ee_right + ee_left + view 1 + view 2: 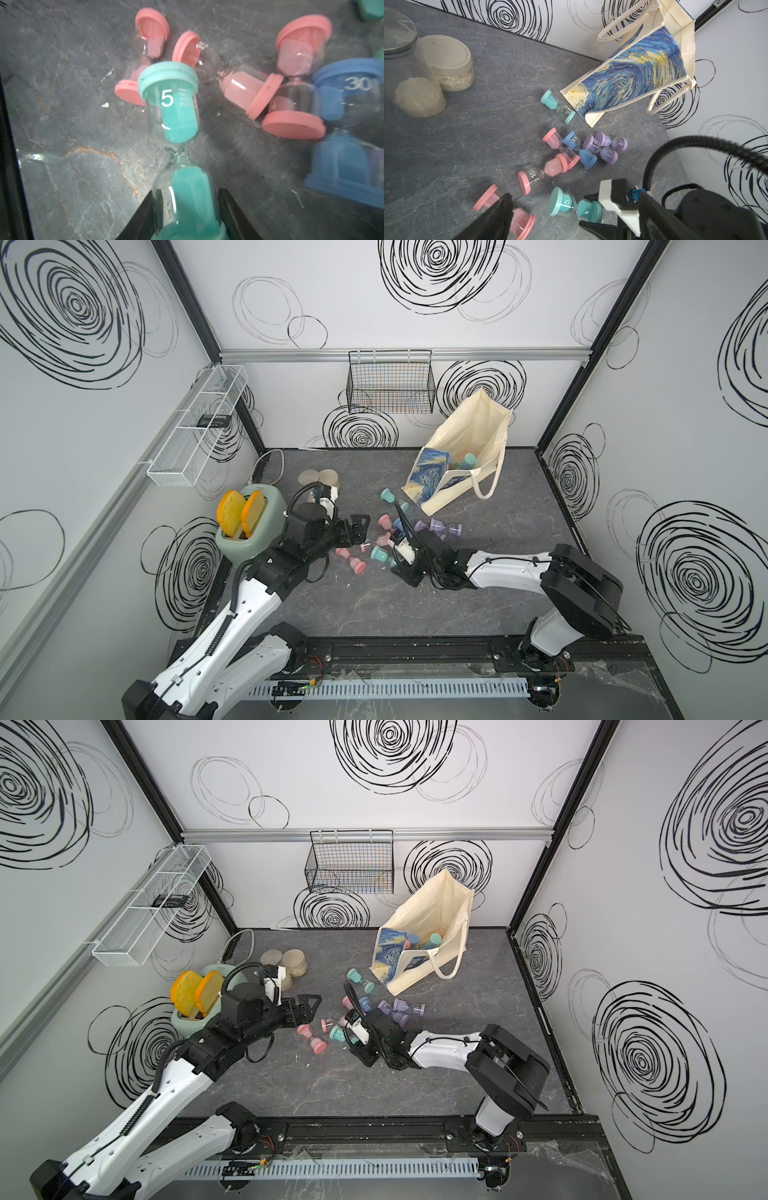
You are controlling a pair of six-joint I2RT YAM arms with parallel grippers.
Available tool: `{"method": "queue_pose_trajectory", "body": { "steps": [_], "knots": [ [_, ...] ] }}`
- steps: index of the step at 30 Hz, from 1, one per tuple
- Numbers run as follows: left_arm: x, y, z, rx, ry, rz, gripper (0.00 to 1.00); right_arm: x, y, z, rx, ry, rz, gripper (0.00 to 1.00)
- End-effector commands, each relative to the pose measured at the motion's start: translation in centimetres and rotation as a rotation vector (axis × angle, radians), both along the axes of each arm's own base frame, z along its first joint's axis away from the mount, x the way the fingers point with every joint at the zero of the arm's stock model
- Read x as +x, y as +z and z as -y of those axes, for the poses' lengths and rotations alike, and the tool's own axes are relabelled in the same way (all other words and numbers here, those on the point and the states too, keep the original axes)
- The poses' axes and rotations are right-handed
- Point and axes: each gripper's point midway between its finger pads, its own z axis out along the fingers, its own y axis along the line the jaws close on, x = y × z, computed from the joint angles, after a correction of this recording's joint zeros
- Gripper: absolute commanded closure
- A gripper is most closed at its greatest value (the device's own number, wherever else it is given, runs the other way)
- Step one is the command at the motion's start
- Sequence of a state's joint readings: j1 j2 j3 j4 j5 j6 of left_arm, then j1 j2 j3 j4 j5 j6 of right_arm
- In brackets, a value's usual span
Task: Put the hourglass into the canvas bag
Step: Pick up the hourglass from the center of the board, then place the hourglass in the canvas bag.
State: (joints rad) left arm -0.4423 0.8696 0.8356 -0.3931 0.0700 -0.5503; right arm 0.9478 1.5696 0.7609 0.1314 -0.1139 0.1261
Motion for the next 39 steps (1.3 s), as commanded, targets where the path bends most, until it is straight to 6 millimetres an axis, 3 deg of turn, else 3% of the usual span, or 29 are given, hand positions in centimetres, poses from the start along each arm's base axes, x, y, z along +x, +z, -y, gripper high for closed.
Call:
{"method": "queue_pose_trajectory", "body": {
  "steps": [1, 8, 15, 18, 22, 25, 29, 39],
  "knots": [
    [0.5, 3.6, -0.2, -0.033, 0.011, 0.089, 0.04, 0.5, 3.6, 0.4, 0.088, -0.024, -0.013, 0.58],
    [0.9, 7.2, 0.0, -0.052, 0.007, 0.160, 0.04, 3.6, 12.9, 2.6, 0.188, -0.179, 0.088, 0.59],
    [1.7, 10.1, 1.1, -0.112, -0.020, 0.222, 0.04, 8.0, 22.7, 7.3, 0.353, -0.394, 0.220, 0.60],
    [2.3, 10.8, 1.9, -0.132, -0.039, 0.236, 0.04, 11.1, 25.8, 10.2, 0.351, -0.523, 0.281, 0.60],
    [2.9, 11.7, 3.7, -0.149, -0.076, 0.254, 0.04, 15.2, 28.1, 14.2, 0.355, -0.654, 0.320, 0.61],
    [3.2, 12.0, 5.4, -0.148, -0.108, 0.263, 0.04, 18.2, 28.9, 17.2, 0.340, -0.746, 0.343, 0.61],
    [4.0, 11.9, 7.5, -0.158, -0.147, 0.263, 0.04, 22.1, 27.4, 20.1, 0.279, -0.835, 0.332, 0.61],
    [5.7, 10.5, 12.7, -0.164, -0.250, 0.231, 0.04, 27.2, 22.1, 21.9, 0.099, -0.915, 0.250, 0.61]
  ]
}}
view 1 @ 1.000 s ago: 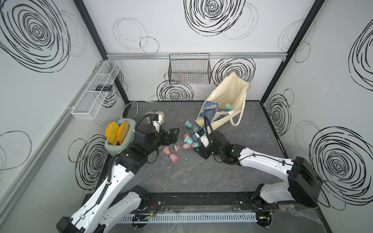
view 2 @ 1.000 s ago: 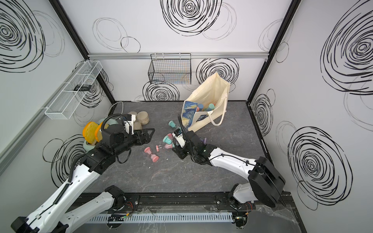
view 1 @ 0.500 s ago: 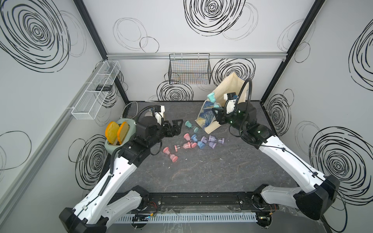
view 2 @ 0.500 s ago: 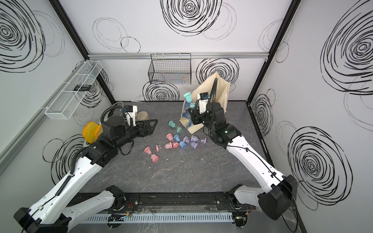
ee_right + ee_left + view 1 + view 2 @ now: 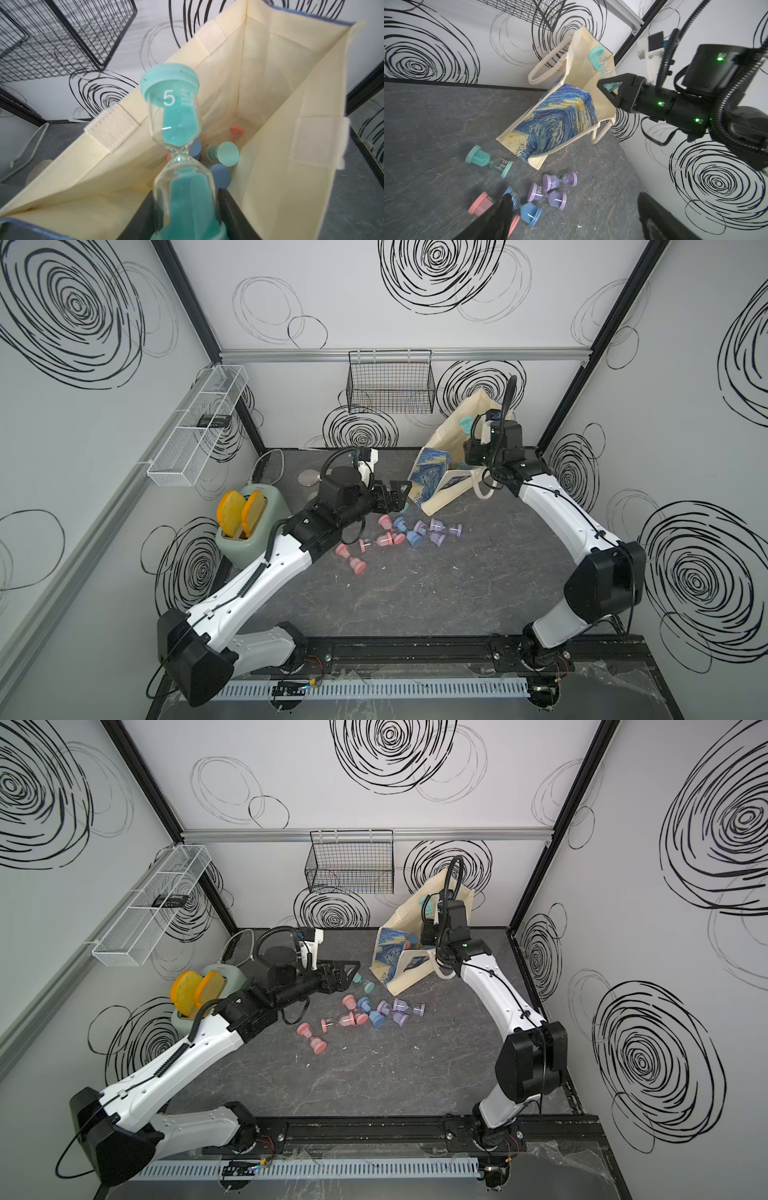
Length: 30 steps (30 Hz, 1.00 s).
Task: Put the hourglass into the canvas bag
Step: Place the hourglass in the canvas bag.
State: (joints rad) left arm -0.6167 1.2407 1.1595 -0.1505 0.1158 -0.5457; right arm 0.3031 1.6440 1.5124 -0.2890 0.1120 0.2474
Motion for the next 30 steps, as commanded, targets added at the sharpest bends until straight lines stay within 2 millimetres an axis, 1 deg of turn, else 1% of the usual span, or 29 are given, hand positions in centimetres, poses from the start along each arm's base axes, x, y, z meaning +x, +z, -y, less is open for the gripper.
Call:
{"method": "queue_pose_trajectory", "body": {
  "steps": [1, 5, 10, 14, 19, 24, 30],
  "knots": [
    [0.6, 2.3, 1.6, -0.057, -0.038, 0.062, 0.04, 1.1, 0.5, 0.8, -0.036, -0.026, -0.011, 0.61],
    [1.3, 1.4, 2.7, -0.053, -0.054, 0.048, 0.04, 2.5, -1.2, 0.5, -0.064, -0.027, -0.058, 0.61],
    [2.0, 0.2, 3.5, -0.042, -0.066, 0.028, 0.04, 3.9, -3.6, -0.4, -0.096, -0.009, -0.115, 0.59],
    [2.3, -0.8, 3.7, -0.031, -0.068, 0.013, 0.04, 4.2, -6.0, -0.4, -0.123, -0.006, -0.163, 0.58],
    [2.4, -1.1, 3.9, -0.029, -0.068, 0.007, 0.04, 4.1, -8.1, -0.2, -0.153, -0.021, -0.200, 0.56],
    [2.6, -1.1, 3.9, -0.031, -0.067, 0.008, 0.04, 4.0, -8.9, 0.3, -0.176, -0.039, -0.218, 0.52],
    [2.7, -1.3, 3.8, -0.032, -0.065, 0.006, 0.04, 3.8, -8.6, 0.7, -0.185, -0.056, -0.215, 0.46]
  ]
}}
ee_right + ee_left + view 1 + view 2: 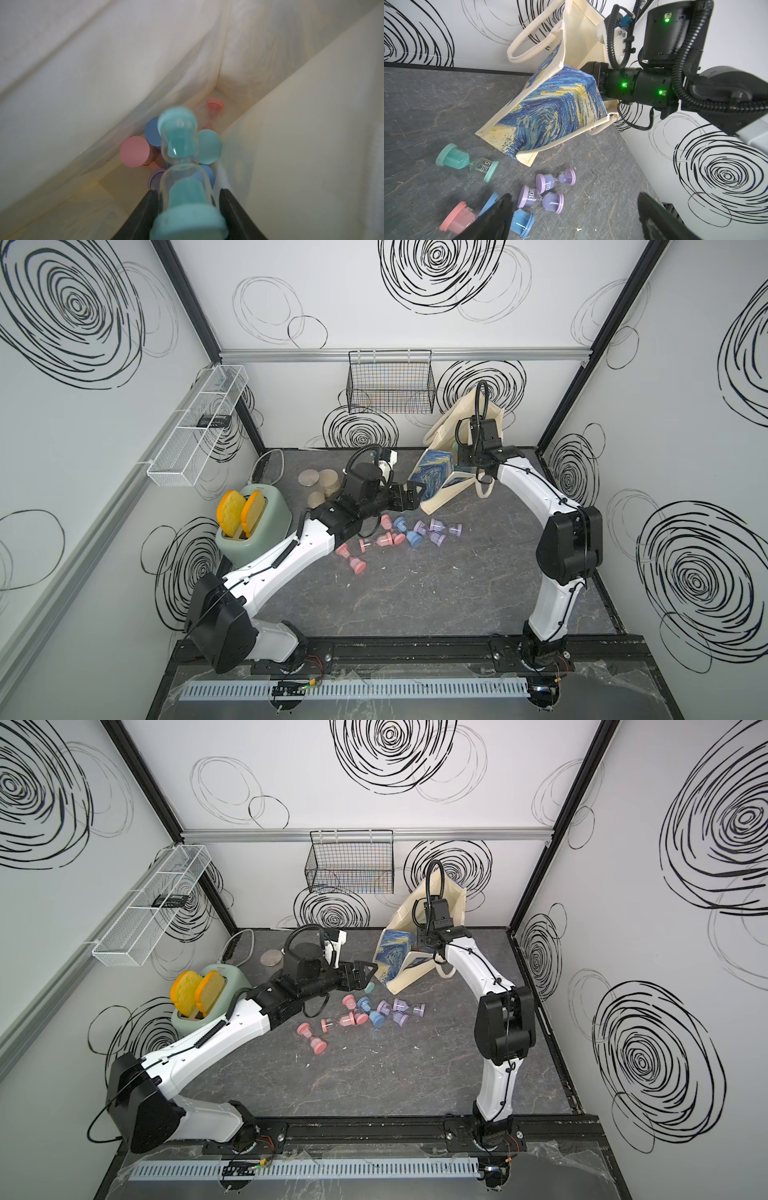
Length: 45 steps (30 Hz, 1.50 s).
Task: Put the hourglass into the canvas bag
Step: Place the hourglass in the canvas bag, then pick up the hourglass from the center of the board.
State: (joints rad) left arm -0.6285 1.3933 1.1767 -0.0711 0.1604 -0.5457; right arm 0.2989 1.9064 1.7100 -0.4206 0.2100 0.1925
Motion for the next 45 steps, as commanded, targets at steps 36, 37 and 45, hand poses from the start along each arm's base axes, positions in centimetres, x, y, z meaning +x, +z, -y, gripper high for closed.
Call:
{"method": "queue_pose_trajectory", "body": {
  "steps": [36, 37, 45],
  "knots": [
    [-5.4, 3.7, -7.2, 0.001, 0.092, 0.077, 0.04, -18.6, 6.2, -11.1, 0.231, 0.447, 0.098, 0.18],
    [-5.7, 3.3, -7.7, 0.011, 0.100, 0.072, 0.04, -19.4, 5.0, -11.4, 0.235, 0.469, 0.080, 0.17],
    [-7.6, -0.2, -9.0, 0.031, 0.102, 0.011, 0.04, -22.2, -4.5, -11.7, 0.213, 0.510, -0.067, 0.17]
  ]
}}
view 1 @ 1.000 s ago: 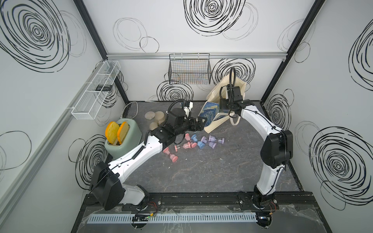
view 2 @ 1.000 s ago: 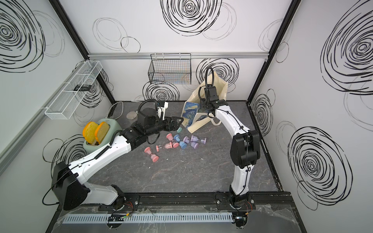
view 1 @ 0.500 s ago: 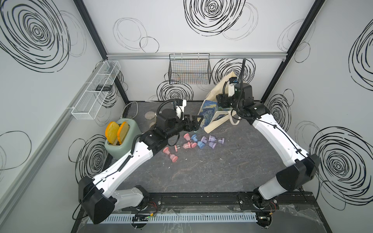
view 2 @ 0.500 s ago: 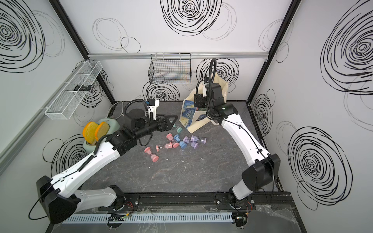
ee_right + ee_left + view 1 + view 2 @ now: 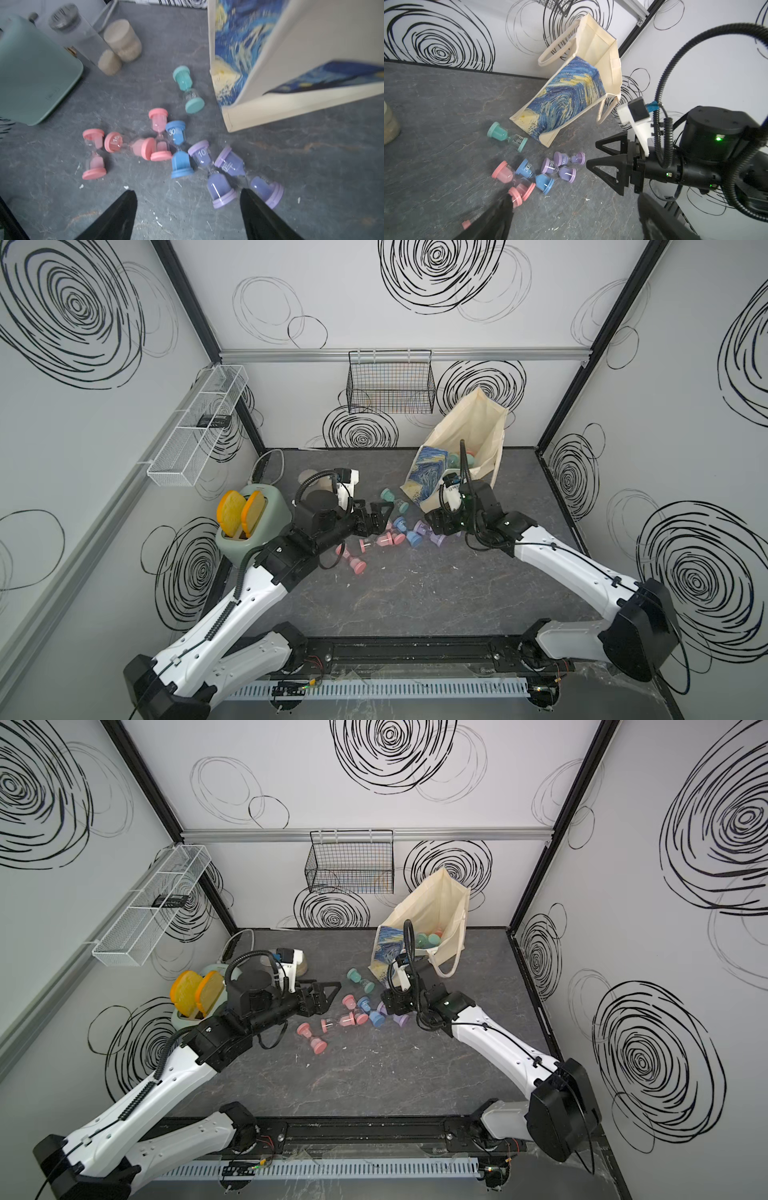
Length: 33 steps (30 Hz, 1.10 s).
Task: Put the hourglass into the canvas bag
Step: Pick up the hourglass from the center of the board.
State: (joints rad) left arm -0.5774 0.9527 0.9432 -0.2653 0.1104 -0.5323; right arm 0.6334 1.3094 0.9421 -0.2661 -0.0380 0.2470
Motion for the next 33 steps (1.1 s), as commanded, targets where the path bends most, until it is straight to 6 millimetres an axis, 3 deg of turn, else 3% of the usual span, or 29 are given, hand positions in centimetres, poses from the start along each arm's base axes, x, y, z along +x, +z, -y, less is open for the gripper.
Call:
{"method": "queue_pose_trajectory", "body": {
  "steps": [1, 10, 16, 24, 33],
  "knots": [
    [-0.3, -1.7, -0.4, 0.016, 0.003, -0.028, 0.04, 0.0, -1.3, -0.8, 0.031, 0.019, 0.014, 0.17],
    [-0.2, -4.3, 0.3, 0.026, -0.026, -0.066, 0.04, 1.0, -7.2, -0.4, -0.101, -0.009, -0.092, 0.17],
    [-0.1, -5.4, 0.5, 0.025, -0.030, -0.087, 0.04, 2.1, -9.6, -0.6, -0.138, -0.028, -0.103, 0.17],
    [0.0, -5.7, 0.3, 0.032, -0.020, -0.089, 0.04, -0.2, -12.7, -0.8, -0.164, 0.005, -0.174, 0.19],
    [0.3, -5.9, 0.5, 0.035, -0.023, -0.095, 0.04, -2.4, -14.8, -1.0, -0.211, 0.046, -0.211, 0.29]
  ]
}}
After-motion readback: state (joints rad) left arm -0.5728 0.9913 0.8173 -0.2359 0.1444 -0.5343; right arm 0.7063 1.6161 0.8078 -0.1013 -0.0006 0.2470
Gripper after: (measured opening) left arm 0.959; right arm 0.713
